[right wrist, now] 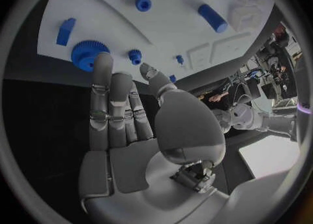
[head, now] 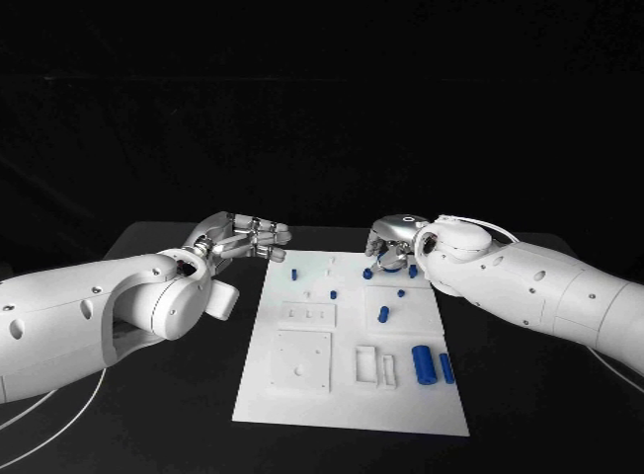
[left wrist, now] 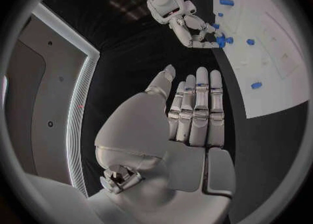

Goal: Assemble the parts on the task board

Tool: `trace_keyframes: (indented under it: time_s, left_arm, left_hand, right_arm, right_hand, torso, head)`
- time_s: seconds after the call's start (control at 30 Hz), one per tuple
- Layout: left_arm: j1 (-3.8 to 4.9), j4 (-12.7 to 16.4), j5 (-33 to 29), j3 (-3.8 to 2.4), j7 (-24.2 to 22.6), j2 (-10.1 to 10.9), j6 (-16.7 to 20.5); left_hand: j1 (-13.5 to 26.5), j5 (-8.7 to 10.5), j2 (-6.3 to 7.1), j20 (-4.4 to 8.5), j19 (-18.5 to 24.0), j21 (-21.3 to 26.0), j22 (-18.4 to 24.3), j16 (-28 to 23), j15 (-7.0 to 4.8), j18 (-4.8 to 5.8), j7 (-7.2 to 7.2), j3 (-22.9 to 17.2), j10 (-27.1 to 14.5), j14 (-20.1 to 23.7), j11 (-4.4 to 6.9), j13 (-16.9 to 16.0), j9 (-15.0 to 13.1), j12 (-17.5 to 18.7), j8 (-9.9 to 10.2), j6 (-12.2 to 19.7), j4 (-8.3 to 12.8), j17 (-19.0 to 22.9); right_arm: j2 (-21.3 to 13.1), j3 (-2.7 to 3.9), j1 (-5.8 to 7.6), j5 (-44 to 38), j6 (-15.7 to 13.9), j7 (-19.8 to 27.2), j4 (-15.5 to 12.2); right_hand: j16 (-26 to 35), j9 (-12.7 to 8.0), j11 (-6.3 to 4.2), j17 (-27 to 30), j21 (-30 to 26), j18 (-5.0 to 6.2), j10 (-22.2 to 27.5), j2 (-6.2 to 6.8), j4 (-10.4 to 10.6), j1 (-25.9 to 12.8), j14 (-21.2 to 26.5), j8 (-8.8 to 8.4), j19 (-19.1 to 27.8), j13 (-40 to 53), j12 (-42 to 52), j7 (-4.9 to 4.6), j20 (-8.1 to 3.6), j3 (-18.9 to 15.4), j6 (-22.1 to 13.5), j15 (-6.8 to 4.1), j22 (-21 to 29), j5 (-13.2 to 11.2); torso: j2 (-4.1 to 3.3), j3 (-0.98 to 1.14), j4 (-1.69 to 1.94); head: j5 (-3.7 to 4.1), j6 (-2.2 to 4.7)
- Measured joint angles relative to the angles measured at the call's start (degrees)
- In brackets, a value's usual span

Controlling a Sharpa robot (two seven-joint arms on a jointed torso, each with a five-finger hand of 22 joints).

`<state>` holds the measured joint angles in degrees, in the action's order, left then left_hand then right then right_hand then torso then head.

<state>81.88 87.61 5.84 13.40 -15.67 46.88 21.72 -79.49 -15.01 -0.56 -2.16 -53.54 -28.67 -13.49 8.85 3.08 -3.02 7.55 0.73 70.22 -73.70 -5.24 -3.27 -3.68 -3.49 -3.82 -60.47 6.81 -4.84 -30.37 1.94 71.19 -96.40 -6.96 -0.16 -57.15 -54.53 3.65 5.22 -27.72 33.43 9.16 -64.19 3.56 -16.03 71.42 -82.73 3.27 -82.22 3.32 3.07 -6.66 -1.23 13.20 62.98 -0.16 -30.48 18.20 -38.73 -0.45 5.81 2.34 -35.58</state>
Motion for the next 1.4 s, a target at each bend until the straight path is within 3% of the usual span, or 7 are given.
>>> trace_keyframes:
  time_s: [0.3,0.4,0.83,1.4]
  left_arm:
    - [0.37,0.84,0.11,-0.03,0.02,0.27,-0.09]
    - [0.48,1.03,0.17,-0.03,0.04,0.36,-0.12]
    - [0.71,1.43,0.4,-0.05,0.11,0.6,-0.25]
    - [0.75,1.4,0.52,-0.06,0.2,0.6,-0.44]
  left_hand:
    - [0.0,0.0,0.0,0.21,-0.22,0.0,0.11,0.0,0.21,-0.01,0.0,0.16,0.0,-0.2,0.0,0.0,0.0,0.0,0.0,0.0,0.16,0.0]
    - [0.0,0.0,0.0,0.21,-0.21,0.0,0.1,0.0,0.21,-0.01,0.0,0.16,0.0,-0.2,0.0,0.0,0.0,0.0,0.0,0.0,0.16,-0.01]
    - [0.19,0.0,-0.2,0.01,-0.42,0.0,0.27,-0.26,0.21,-0.02,0.01,0.16,-0.2,-0.2,-0.2,0.01,0.01,0.0,0.0,0.0,0.16,-0.01]
    - [0.19,0.0,-0.2,0.01,-0.42,0.0,0.44,-0.26,0.01,-0.02,0.01,0.16,-0.41,-0.4,0.01,0.01,0.01,0.0,0.0,0.0,0.16,-0.01]
  right_arm:
    - [0.61,-0.13,-0.18,-1.03,0.27,-0.08,0.2]
    - [0.72,-0.18,-0.31,-1.34,0.44,-0.12,0.33]
    - [0.85,-0.36,-0.8,-2.75,1.2,-0.36,0.79]
    - [1.02,-0.43,-1.08,-3.34,1.53,-0.4,0.79]
  right_hand:
    - [-0.39,0.0,-0.21,0.01,-0.17,0.16,-0.85,0.25,-0.17,0.51,0.19,0.0,-0.21,0.0,0.0,0.0,-0.2,6.67,0.0,-0.19,-2.47,-2.0]
    - [-0.39,0.0,-0.33,0.01,-0.17,0.27,-1.36,1.16,-0.04,0.05,0.19,0.0,-0.2,-0.01,0.0,0.0,-0.2,8.62,0.0,-0.19,-3.77,-2.23]
    - [-0.6,-0.01,-0.62,0.13,-0.17,0.27,-2.07,1.21,0.06,0.0,0.17,0.0,-0.2,-0.01,0.0,0.4,-0.2,10.63,0.42,-0.21,-7.17,-2.67]
    - [-0.6,-0.01,-0.84,0.22,-0.98,0.08,-3.12,1.11,0.06,-0.55,0.36,0.0,-0.62,-0.01,0.0,0.57,-0.61,10.63,0.71,-0.44,-10.17,-3.78]
  torso:
    - [-0.5,-0.1,0.34]
    - [-0.62,-0.17,0.4]
    - [-0.88,-0.41,0.46]
    - [-1.04,-0.65,0.57]
  head:
    - [-0.04,-0.03]
    - [-0.06,-0.04]
    - [0.14,-0.44]
    - [0.09,-0.53]
